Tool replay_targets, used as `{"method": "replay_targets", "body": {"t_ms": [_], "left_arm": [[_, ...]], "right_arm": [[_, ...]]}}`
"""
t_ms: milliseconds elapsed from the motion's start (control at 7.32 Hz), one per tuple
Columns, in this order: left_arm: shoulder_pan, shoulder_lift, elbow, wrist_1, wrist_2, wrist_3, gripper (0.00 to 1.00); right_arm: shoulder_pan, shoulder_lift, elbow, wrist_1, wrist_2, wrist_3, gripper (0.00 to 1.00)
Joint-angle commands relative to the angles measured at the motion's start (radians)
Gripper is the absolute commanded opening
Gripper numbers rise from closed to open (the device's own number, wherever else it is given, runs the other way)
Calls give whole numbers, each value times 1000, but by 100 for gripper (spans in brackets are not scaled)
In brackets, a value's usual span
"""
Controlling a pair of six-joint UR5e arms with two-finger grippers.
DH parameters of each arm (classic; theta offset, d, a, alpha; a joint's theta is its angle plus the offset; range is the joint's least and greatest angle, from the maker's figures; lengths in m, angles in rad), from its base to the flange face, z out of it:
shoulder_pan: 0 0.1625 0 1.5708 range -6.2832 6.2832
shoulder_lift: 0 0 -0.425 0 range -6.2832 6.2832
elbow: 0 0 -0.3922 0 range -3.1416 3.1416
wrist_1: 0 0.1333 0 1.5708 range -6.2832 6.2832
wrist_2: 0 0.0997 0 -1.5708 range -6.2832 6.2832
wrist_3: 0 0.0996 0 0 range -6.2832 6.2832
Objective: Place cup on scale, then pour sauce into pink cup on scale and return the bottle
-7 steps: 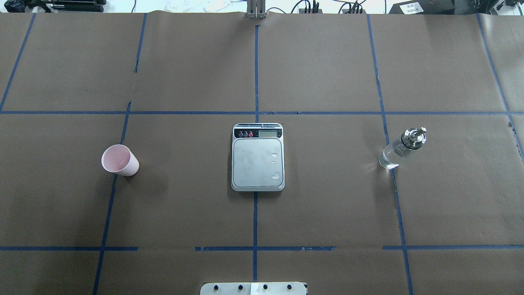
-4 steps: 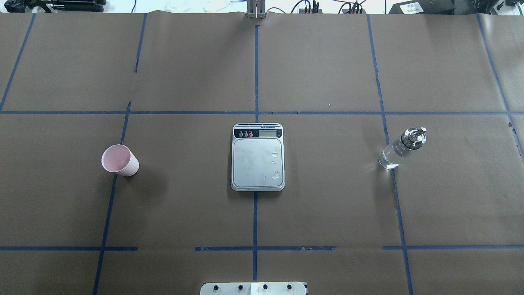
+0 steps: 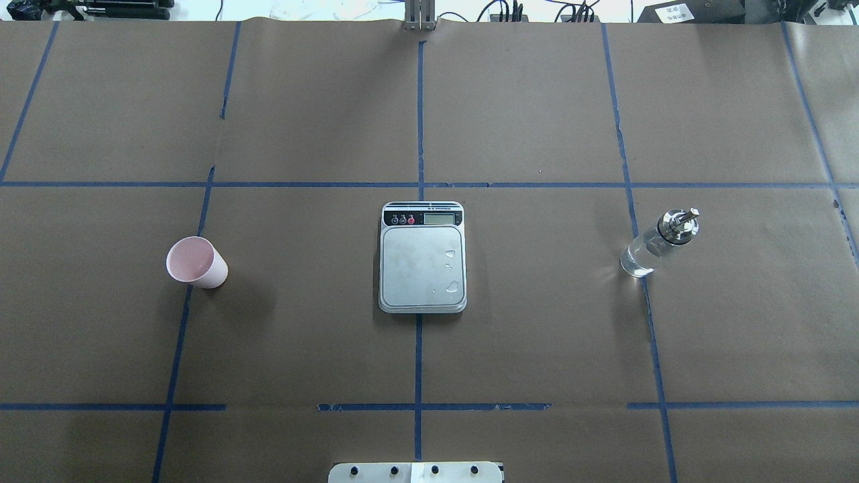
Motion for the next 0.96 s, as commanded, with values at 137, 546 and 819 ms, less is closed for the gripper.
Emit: {"method": "replay_targets", "body": {"t_ms": [137,546,819], "left_arm": [[147,8,-12,-120,50,-367,100],[415,19,-17,-367,284,-911,100],[569,19,-15,-372,436,-1045,100]], "right_arm": [[0,-11,2,0,-4,0,100],[0,4,29,3,-13,5,100],[0,-13,20,3,-10,2,100]]}}
